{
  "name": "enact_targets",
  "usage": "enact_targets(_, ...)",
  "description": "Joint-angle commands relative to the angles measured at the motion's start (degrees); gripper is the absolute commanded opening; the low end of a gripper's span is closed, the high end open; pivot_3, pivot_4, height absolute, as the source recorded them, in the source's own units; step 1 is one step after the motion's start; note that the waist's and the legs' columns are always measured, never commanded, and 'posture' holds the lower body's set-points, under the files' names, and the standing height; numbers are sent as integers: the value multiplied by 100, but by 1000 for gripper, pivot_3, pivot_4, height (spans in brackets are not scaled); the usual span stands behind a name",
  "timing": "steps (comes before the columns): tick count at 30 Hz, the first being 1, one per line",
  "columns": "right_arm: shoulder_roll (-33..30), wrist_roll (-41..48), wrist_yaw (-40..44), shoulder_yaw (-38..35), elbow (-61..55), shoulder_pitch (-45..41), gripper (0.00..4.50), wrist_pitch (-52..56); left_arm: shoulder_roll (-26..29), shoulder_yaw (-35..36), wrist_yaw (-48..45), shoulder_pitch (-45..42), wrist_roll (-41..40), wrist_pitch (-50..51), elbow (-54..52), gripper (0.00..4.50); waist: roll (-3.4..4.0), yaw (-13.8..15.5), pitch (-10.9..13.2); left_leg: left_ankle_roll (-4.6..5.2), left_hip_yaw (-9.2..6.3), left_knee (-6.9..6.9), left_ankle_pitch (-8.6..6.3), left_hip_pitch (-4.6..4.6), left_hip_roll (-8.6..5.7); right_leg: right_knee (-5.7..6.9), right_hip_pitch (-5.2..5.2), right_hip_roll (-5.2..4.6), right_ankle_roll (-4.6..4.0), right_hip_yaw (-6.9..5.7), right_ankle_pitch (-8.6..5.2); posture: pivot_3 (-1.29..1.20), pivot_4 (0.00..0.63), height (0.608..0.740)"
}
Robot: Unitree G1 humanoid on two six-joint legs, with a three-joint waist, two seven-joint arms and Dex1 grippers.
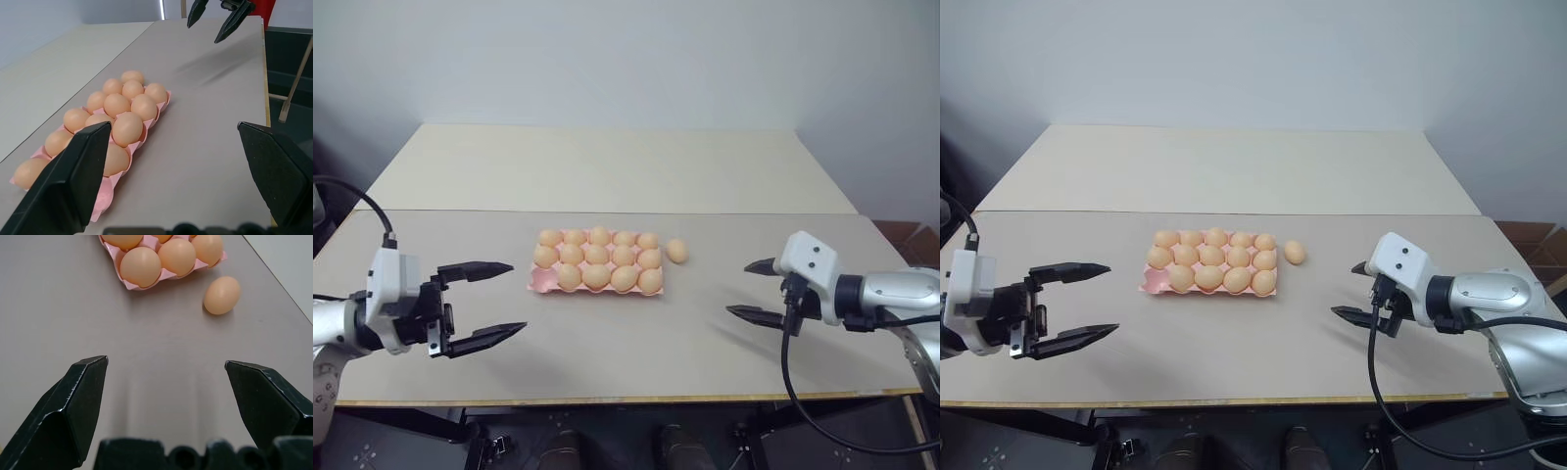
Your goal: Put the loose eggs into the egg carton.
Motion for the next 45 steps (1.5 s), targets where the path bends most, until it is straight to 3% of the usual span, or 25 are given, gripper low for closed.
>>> enact_targets(1, -83, 56, -190, -240, -146, -28, 4446, -59, 89, 20, -42, -124, -52, -32, 21, 4500, 0, 4, 0, 0, 0, 0, 0, 0, 0, 0, 0, 0, 0, -1, 0, 0, 150, 740)
enact_targets(8, 288, -246, -974, 244, 439, -710, 4446, 33, 58, -33, -8, -161, -16, -37, 12, 4500, 0, -33, 0, 0, 0, 1, 0, 2, 1, 1, 1, 3, 0, 3, 1, 0, 150, 740)
enact_targets(15, 1499, -999, -1727, 1385, 2375, -2326, 4446, -495, -19, -160, 107, -112, 52, -76, -56, 4500, 0, -58, 0, 13, 1, 1, 8, 2, 1, 4, -1, 7, -1, 5, 3, 0, 150, 740)
enact_targets(23, 2078, -1680, -1583, 2107, 4138, -2858, 4446, -1851, -13, -10, 202, 88, 14, -82, -210, 4500, 1, -13, 0, 17, -2, 0, 7, -16, -6, -1, -2, 3, -15, 5, 24, 0, 150, 740)
enact_targets(39, 3024, -2266, -1344, 2254, 7126, -3871, 4446, -3686, 14, 142, 339, 315, -9, -41, -368, 4500, 2, -131, 1, 17, -5, 1, 8, -7, -4, 11, 1, 8, -1, 5, 37, 0, 150, 740)
enact_targets(42, 3111, -2340, -1340, 2244, 7420, -3980, 3885, -3834, -13, 168, 383, 390, -4, -48, -430, 4500, 3, -163, 1, 17, -5, 1, 8, -7, -4, 11, 1, 8, 2, 5, 39, 0, 150, 740)
enact_targets(45, 3140, -2367, -1354, 2201, 7519, -4011, 2916, -3911, -32, 219, 416, 477, -12, -55, -493, 4500, 3, -169, 2, 17, -6, 1, 8, -5, -3, 13, 1, 8, 3, 5, 39, 0, 150, 740)
